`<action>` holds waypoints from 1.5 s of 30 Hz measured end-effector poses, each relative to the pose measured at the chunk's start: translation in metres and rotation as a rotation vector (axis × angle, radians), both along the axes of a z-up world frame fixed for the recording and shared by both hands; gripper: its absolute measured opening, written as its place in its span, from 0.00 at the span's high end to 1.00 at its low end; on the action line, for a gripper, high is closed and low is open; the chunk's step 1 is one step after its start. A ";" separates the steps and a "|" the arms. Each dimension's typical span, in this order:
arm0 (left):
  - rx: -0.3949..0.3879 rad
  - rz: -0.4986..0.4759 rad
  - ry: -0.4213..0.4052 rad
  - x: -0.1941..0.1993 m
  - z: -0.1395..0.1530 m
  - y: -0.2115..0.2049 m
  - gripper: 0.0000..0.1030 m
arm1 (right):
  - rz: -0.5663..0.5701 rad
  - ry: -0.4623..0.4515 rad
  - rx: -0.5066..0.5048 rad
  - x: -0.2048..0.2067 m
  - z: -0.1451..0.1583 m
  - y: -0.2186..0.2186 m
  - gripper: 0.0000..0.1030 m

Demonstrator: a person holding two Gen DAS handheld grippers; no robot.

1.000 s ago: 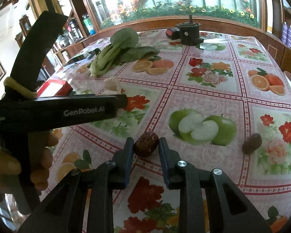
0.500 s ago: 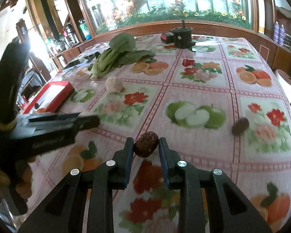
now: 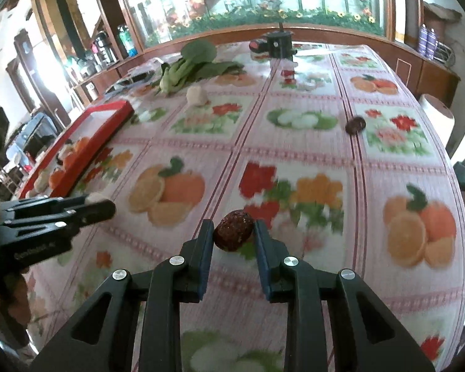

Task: Organize fruits
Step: 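Carry the white cube and date over the tray with both grippers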

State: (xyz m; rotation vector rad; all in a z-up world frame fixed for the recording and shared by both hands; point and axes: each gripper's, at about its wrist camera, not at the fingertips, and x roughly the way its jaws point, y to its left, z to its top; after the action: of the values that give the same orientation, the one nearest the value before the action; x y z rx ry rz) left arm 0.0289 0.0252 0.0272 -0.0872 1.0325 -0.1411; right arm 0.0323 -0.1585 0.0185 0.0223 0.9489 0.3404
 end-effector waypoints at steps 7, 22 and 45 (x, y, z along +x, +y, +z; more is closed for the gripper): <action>-0.017 -0.007 -0.021 -0.019 0.010 0.017 0.69 | 0.002 0.000 -0.020 -0.013 0.005 0.022 0.75; -0.067 0.099 -0.069 -0.036 0.033 0.098 0.69 | 0.155 -0.053 -0.001 -0.002 0.038 0.129 0.75; 0.054 0.367 -0.090 0.064 0.041 0.262 0.69 | 0.291 -0.092 -0.021 0.104 0.041 0.289 0.75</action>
State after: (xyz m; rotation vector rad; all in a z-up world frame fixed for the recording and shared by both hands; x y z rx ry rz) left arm 0.0932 0.2870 0.0677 -0.2175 0.9145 0.2144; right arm 0.1359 0.1304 0.0597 -0.1506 0.8643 0.5955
